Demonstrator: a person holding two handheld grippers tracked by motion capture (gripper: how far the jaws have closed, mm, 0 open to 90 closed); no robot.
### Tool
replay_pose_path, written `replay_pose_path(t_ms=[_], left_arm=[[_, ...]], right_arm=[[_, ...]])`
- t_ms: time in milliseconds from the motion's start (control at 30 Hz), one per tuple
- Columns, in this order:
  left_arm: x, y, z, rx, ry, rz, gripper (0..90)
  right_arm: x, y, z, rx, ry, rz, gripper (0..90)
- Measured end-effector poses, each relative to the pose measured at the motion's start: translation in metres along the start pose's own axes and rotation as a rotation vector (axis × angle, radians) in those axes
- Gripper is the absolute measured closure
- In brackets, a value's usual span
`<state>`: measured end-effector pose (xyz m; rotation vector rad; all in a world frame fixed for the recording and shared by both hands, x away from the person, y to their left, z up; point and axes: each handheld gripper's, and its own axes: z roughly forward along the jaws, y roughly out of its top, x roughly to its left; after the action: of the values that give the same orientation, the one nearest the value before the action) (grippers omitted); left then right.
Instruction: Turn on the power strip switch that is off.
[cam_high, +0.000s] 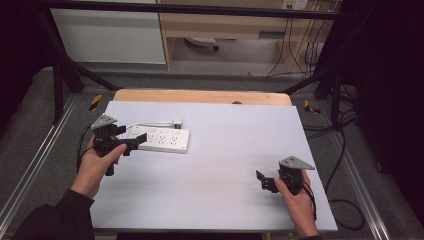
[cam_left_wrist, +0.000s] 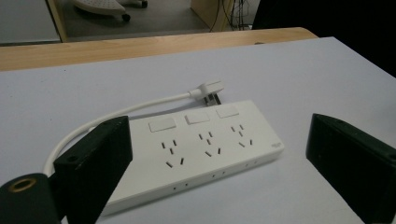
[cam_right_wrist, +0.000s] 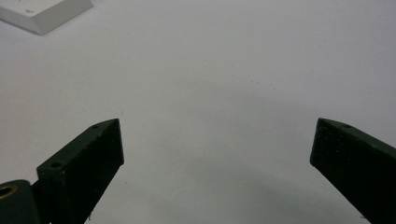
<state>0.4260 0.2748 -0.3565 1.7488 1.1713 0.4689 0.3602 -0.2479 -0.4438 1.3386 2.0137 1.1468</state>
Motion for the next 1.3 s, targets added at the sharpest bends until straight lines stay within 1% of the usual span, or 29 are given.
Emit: replay_pose_path(t_ms=[300, 533, 600, 767, 967, 1133, 1300], left_arm=[[0.0, 0.005, 0.011, 0.008, 0.009, 0.008, 7.2], [0.001, 0.01, 0.023, 0.0, 0.022, 0.013, 7.7], [0.003, 0.011, 0.027, -0.005, 0.029, 0.006, 8.2], [0.004, 0.012, 0.035, -0.009, 0.039, 0.009, 8.3], [0.005, 0.014, 0.04, -0.008, 0.046, 0.009, 8.6], [0.005, 0.015, 0.042, -0.014, 0.049, 0.0, 8.6], [0.006, 0.016, 0.045, -0.003, 0.052, 0.003, 8.7]], right_arm=[[0.001, 0.0, 0.0, 0.001, 0.002, 0.002, 3.1], [0.001, 0.0, 0.0, 0.0, 0.003, 0.001, 3.1], [0.001, 0.0, 0.0, -0.003, 0.004, 0.0, 3.1], [0.001, 0.0, -0.001, -0.005, 0.006, 0.0, 3.0], [0.001, 0.0, -0.001, -0.006, 0.007, 0.0, 3.0], [0.001, 0.0, -0.001, -0.007, 0.007, -0.001, 3.0], [0.001, 0.0, -0.001, -0.007, 0.008, -0.003, 3.1]])
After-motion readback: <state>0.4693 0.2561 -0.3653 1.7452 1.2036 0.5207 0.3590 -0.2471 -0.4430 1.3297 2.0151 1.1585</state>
